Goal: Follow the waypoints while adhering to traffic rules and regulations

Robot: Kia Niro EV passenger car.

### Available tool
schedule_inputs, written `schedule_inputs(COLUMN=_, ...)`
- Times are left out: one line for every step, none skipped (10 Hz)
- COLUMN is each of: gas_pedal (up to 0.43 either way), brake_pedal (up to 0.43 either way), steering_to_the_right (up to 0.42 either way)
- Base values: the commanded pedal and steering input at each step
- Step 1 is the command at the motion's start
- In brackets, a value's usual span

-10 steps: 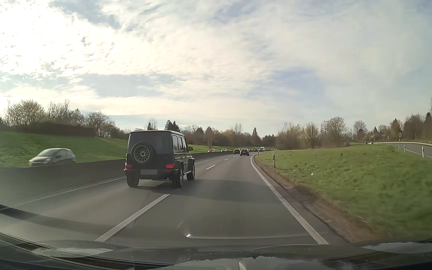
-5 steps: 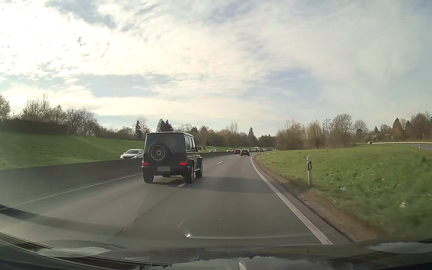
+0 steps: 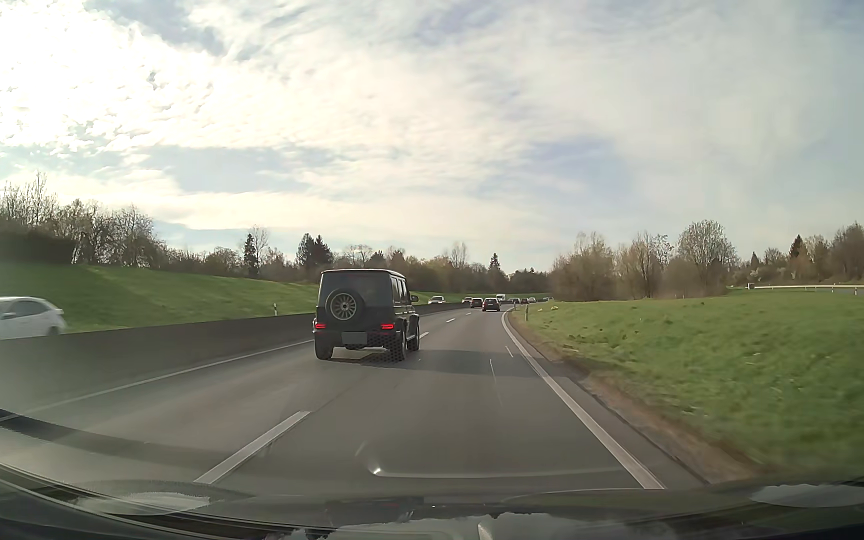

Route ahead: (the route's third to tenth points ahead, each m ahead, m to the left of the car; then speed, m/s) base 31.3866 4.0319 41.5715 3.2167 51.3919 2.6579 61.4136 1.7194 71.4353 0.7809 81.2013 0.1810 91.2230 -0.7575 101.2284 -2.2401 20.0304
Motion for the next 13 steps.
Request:
schedule_inputs(gas_pedal=0.22, brake_pedal=0.0, steering_to_the_right=0.005)
schedule_inputs(gas_pedal=0.22, brake_pedal=0.0, steering_to_the_right=0.005)
schedule_inputs(gas_pedal=0.22, brake_pedal=0.0, steering_to_the_right=0.005)
schedule_inputs(gas_pedal=0.22, brake_pedal=0.0, steering_to_the_right=0.005)
schedule_inputs(gas_pedal=0.22, brake_pedal=0.0, steering_to_the_right=0.005)
schedule_inputs(gas_pedal=0.22, brake_pedal=0.0, steering_to_the_right=0.005)
schedule_inputs(gas_pedal=0.22, brake_pedal=0.0, steering_to_the_right=0.005)
schedule_inputs(gas_pedal=0.22, brake_pedal=0.0, steering_to_the_right=0.006)
schedule_inputs(gas_pedal=0.22, brake_pedal=0.0, steering_to_the_right=0.005)
schedule_inputs(gas_pedal=0.22, brake_pedal=0.0, steering_to_the_right=0.005)
schedule_inputs(gas_pedal=0.22, brake_pedal=0.0, steering_to_the_right=0.005)
schedule_inputs(gas_pedal=0.22, brake_pedal=0.0, steering_to_the_right=0.005)
schedule_inputs(gas_pedal=0.22, brake_pedal=0.0, steering_to_the_right=0.005)
